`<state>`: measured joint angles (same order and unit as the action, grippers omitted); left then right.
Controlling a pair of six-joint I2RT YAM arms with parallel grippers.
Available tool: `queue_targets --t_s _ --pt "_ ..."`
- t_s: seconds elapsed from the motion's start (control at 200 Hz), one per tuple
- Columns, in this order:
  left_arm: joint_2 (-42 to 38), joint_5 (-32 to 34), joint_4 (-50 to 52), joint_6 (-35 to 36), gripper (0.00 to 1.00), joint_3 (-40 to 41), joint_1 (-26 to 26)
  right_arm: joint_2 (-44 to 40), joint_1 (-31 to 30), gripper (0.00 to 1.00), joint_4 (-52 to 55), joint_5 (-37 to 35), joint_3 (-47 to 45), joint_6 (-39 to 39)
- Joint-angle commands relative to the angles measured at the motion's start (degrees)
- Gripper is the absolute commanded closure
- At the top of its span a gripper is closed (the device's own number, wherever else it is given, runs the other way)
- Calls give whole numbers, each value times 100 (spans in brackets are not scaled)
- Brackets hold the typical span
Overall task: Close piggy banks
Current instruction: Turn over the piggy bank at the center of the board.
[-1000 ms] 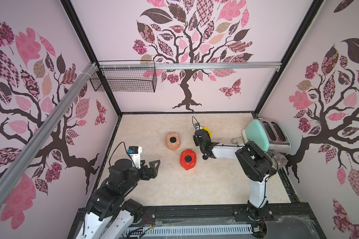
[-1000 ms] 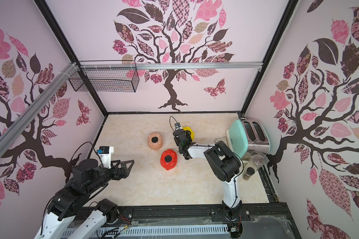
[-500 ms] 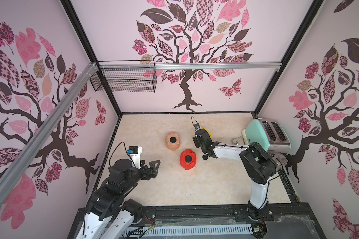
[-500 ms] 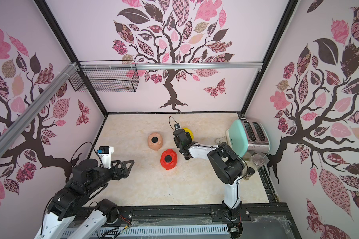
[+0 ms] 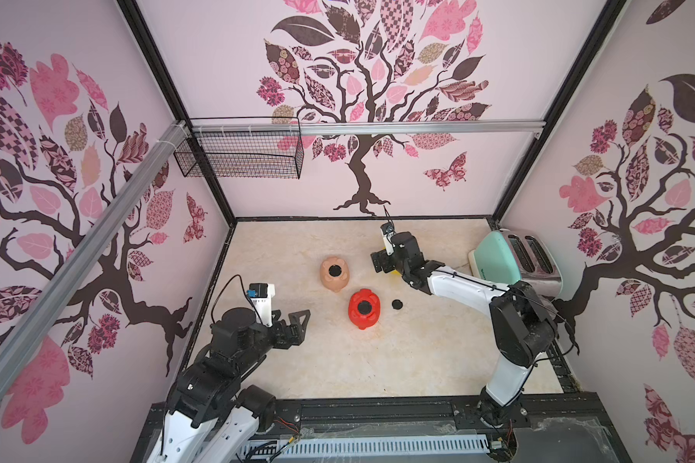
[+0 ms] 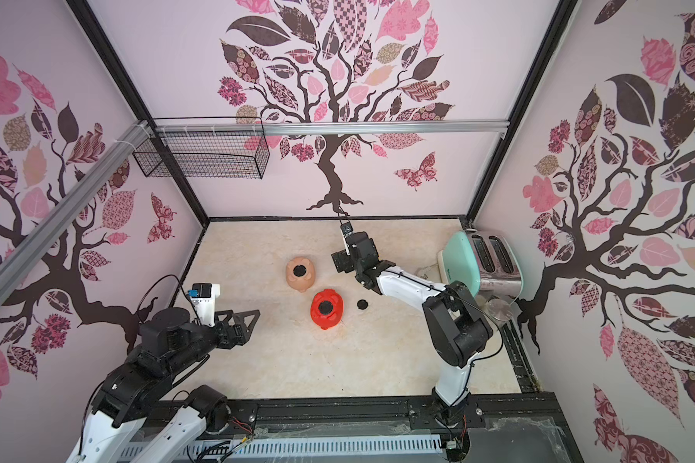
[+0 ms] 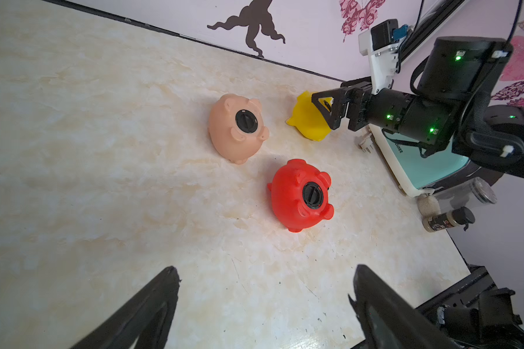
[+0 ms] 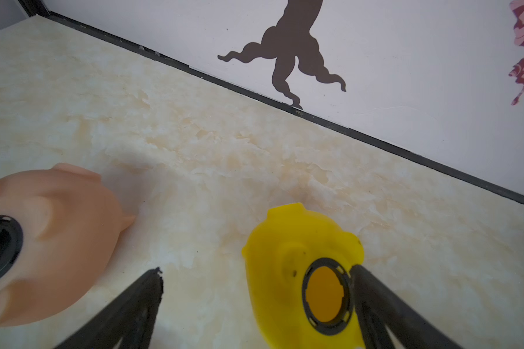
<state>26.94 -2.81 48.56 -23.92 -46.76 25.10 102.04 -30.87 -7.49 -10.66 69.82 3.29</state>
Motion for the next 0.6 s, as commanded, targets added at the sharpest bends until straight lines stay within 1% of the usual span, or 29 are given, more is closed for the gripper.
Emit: queue_targets --t_s 0.0,0.105,0.215,0.445,0.595 --pt "-25 17 -118 63 8 33 -5 -28 330 1 424 919 327 -28" --pt "-23 17 -120 63 8 32 -5 206 505 0 670 1061 610 -57" --pt "-14 15 -118 63 8 35 -5 465 551 0 810 1177 861 -16" --pt "-13 24 -114 63 8 36 -5 935 598 0 1050 1039 1353 97" --pt "-2 17 -115 64 8 29 -5 1221 703 0 1257 1184 1670 147"
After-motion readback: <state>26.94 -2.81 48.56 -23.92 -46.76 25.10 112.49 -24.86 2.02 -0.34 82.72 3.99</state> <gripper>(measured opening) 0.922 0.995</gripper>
